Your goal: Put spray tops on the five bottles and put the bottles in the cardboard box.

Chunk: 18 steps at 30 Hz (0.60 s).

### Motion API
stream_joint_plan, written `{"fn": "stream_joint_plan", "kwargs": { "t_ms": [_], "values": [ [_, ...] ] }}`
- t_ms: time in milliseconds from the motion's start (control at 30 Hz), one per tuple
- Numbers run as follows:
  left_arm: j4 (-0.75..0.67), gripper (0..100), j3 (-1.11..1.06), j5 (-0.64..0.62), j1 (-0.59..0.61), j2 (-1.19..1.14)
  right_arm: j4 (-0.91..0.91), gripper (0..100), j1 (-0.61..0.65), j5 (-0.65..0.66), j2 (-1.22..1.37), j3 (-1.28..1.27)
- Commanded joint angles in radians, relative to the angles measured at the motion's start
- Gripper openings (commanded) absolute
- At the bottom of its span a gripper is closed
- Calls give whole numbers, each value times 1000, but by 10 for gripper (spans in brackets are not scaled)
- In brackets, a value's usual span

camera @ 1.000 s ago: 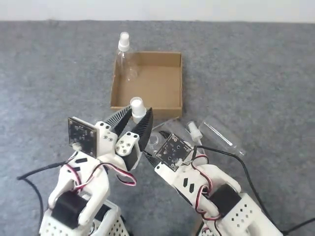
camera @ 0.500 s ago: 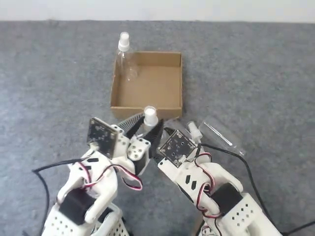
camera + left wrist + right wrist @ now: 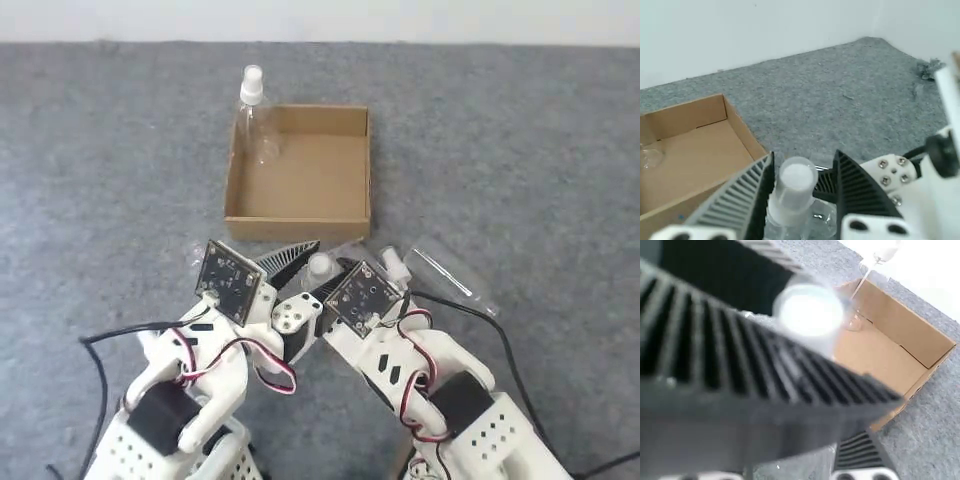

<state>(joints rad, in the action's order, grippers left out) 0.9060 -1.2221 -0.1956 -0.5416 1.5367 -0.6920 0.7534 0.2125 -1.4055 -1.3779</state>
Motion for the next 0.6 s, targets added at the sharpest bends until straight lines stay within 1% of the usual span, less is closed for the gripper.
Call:
{"fn": "stream_joint_plan", "kwargs": {
  "t_ms": [0,133,233,333,433,567],
  "values": [
    [-26,186,19,-2,15,17,19,7,-16,8,2,15],
    [-25,186,45,-3,75,17,19,7,-16,8,2,14],
    [12,184,82,-5,104,17,19,7,-16,8,2,14],
    [61,184,122,-6,107,17,19,6,-16,8,2,12],
    [74,180,133,-6,107,17,21,6,-16,8,2,12],
    [72,133,134,-2,106,17,21,6,-16,8,2,11]
  ]
}}
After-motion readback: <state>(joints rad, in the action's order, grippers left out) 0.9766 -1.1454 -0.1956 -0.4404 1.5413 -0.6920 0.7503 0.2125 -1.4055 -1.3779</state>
